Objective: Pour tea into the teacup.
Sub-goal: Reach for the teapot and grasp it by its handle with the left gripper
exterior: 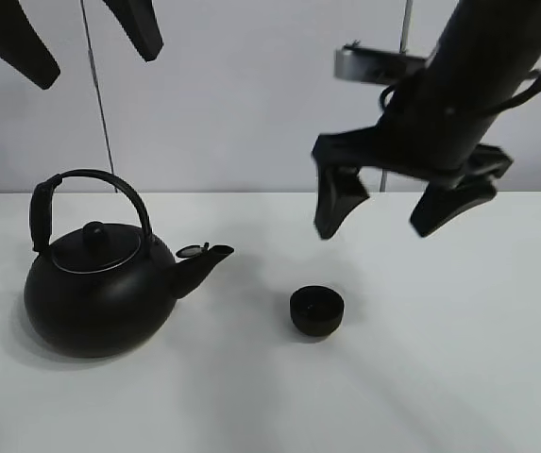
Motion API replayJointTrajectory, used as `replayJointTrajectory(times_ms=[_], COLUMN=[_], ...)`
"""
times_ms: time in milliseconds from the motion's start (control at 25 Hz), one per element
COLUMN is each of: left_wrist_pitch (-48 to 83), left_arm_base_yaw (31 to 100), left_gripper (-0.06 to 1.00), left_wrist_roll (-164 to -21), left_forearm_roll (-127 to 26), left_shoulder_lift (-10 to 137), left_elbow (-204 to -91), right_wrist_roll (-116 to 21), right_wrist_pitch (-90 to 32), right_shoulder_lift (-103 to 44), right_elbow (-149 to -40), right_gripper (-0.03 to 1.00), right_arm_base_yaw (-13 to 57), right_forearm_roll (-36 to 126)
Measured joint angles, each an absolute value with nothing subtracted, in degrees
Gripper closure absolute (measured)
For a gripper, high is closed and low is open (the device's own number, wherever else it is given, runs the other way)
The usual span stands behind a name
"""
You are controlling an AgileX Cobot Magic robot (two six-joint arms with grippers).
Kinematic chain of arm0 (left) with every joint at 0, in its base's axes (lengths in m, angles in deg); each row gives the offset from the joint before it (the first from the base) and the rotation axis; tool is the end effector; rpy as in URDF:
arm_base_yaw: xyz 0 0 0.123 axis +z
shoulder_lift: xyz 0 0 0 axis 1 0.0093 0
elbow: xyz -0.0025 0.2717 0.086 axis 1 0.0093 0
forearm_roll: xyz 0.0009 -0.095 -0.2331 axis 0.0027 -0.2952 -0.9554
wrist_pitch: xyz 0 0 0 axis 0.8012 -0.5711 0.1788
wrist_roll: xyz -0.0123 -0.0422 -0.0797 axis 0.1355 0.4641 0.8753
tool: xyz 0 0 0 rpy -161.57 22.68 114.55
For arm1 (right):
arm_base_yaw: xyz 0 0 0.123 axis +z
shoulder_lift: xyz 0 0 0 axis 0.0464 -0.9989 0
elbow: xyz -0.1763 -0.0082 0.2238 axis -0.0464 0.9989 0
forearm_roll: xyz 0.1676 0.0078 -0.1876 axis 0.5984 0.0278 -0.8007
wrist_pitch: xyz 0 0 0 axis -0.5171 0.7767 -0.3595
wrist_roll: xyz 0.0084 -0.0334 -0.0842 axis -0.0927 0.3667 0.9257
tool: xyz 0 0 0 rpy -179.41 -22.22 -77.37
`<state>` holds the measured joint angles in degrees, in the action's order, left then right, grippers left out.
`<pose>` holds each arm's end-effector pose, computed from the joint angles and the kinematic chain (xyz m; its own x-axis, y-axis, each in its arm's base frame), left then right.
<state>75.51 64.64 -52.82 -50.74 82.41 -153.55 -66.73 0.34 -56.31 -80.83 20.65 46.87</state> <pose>0.3014 -0.1601 0.3387 -0.8973 0.1842 -0.4012 0.3103 0.9096 -0.2763 0.3217 0.1493 0.2098 -0.8727 -0.2979 -0.3868 -0.3705 0.9201 0.1275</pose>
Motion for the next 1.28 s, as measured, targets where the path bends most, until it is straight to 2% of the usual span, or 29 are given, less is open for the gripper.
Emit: replayJointTrajectory(times_ms=[360, 480, 1280], left_wrist_pitch=[75.51, 75.47, 73.88], left_arm_base_yaw=[64.64, 64.64, 64.64], left_gripper=[0.31, 0.31, 0.31], left_wrist_roll=[-52.82, -52.82, -53.05], left_forearm_roll=[-50.74, -50.74, -50.74], left_shoulder_lift=[82.41, 82.41, 82.41], left_elbow=[-153.55, -153.55, -153.55], right_wrist_roll=[-70.83, -70.94, -73.95], right_wrist_pitch=[9.98, 11.27, 14.65], right_shoulder_lift=[-39.35, -36.19, -34.80], right_elbow=[-80.83, -80.78, -80.67], right_gripper=[0.27, 0.27, 0.27], right_arm_base_yaw=[4.28, 0.92, -0.11], right_forearm_roll=[50.17, 50.90, 53.72])
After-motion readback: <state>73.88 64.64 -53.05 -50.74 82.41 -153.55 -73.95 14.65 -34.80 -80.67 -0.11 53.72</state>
